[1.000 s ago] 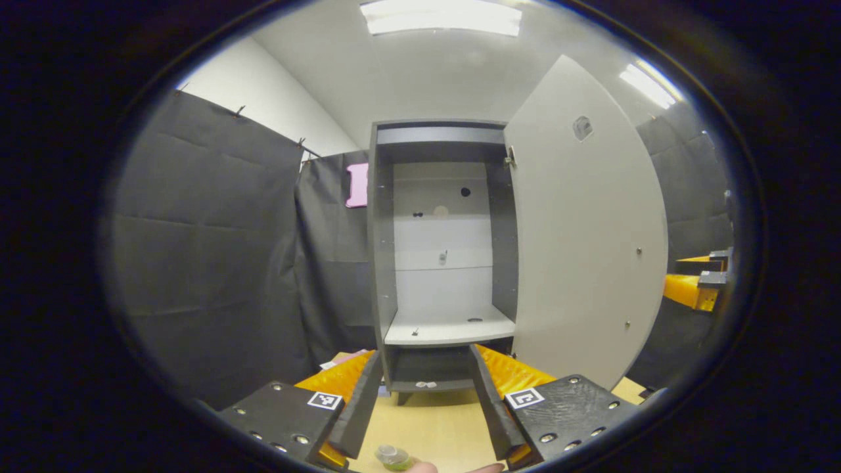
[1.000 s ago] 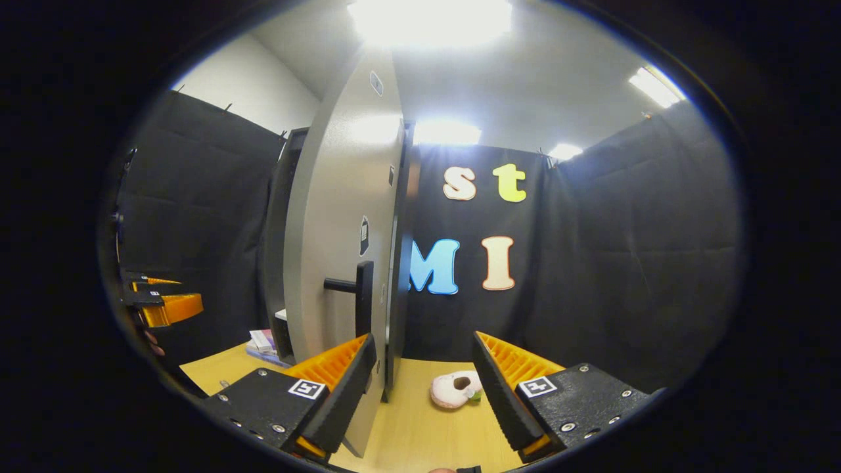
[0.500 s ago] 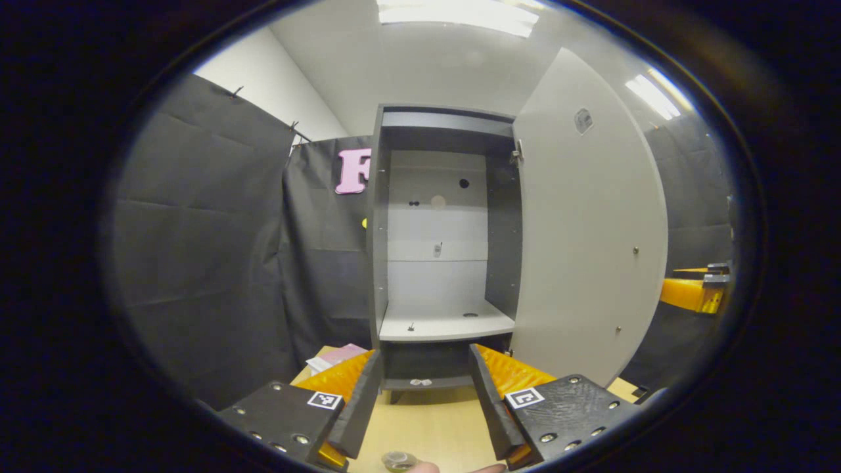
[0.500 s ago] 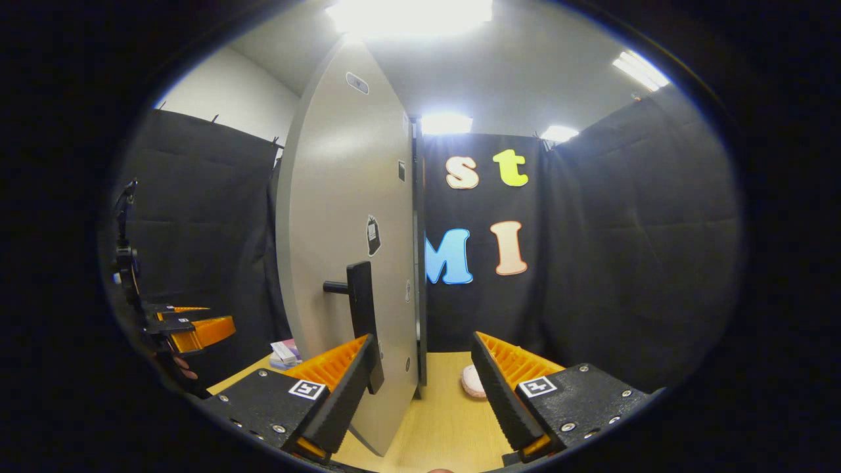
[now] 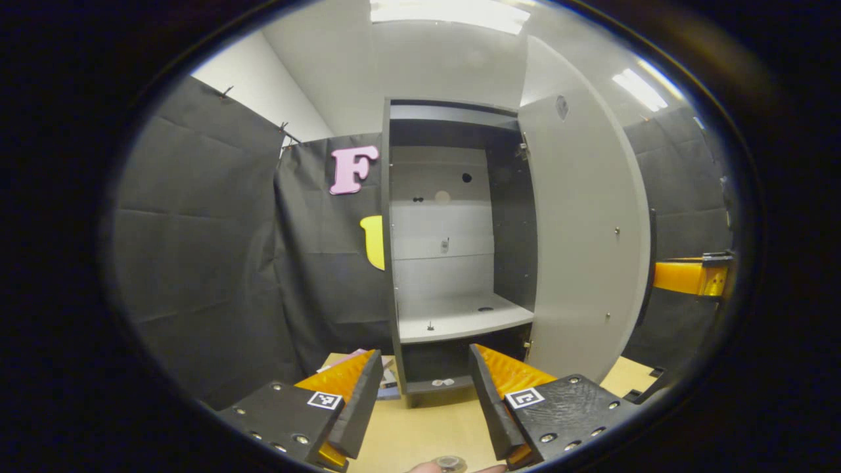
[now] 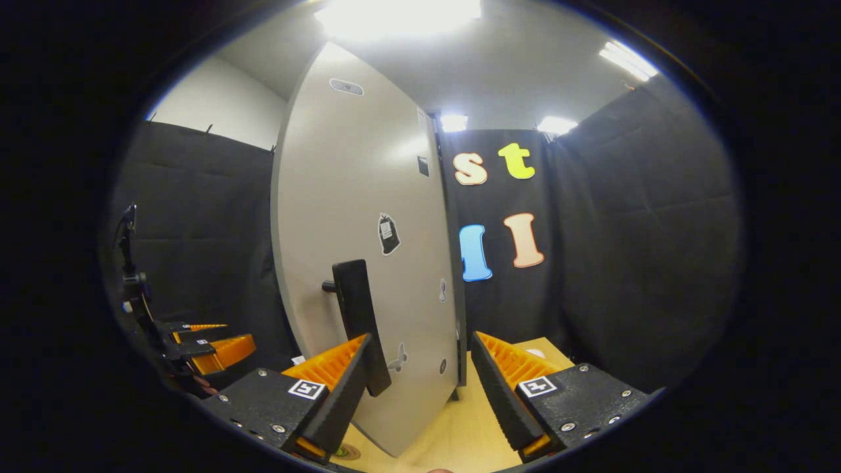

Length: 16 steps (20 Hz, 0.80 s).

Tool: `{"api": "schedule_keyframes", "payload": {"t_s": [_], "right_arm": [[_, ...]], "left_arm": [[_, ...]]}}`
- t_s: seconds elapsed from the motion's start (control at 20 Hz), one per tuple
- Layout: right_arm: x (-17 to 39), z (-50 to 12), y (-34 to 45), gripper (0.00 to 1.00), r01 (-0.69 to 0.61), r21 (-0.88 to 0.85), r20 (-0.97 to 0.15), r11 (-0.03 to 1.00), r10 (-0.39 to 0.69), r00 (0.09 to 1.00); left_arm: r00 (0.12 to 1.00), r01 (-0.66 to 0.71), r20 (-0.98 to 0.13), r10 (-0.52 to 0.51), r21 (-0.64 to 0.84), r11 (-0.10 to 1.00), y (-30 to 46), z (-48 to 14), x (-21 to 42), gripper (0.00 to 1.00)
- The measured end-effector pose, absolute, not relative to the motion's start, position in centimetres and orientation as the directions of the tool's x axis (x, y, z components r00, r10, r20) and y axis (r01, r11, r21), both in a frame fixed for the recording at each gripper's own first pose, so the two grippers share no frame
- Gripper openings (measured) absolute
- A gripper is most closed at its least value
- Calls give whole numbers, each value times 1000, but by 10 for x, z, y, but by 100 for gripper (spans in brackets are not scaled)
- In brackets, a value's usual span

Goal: Open the cabinet door with the right hand, grasp the bottle in the cabinet with the left hand and place it on the coaster, then close the cabinet door with the right hand.

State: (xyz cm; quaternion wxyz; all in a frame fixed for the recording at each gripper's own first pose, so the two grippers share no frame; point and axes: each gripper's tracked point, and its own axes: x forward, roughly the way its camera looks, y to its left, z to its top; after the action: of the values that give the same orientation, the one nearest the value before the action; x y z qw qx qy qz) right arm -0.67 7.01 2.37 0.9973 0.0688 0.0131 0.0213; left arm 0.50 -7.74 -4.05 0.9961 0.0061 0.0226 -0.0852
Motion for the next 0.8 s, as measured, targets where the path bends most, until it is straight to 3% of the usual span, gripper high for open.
{"api": "schedule_keyframes", "payload": {"t_s": [0.2, 0.4, 0.5, 0.7, 0.8], "right_arm": [[3, 25, 93, 91, -102, 136, -27, 985, 107, 994], [17, 17, 104, 91, -149, 146, -45, 978, 157, 987], [24, 15, 108, 91, -174, 179, -50, 968, 186, 981], [36, 17, 123, 93, -241, 174, -55, 955, 254, 966], [39, 16, 127, 93, -257, 169, -57, 951, 270, 961]], "left_arm": [[985, 153, -77, -153, -7, 988, -74, -45, 3, 75], [991, 109, -75, -108, 6, 994, -65, -43, 6, 78], [994, 83, -69, -81, 21, 996, -60, -42, 8, 71], [997, 31, -77, -29, 34, 999, -52, -42, 9, 78], [996, 25, -83, -23, 20, 999, -55, -44, 10, 74]]}}
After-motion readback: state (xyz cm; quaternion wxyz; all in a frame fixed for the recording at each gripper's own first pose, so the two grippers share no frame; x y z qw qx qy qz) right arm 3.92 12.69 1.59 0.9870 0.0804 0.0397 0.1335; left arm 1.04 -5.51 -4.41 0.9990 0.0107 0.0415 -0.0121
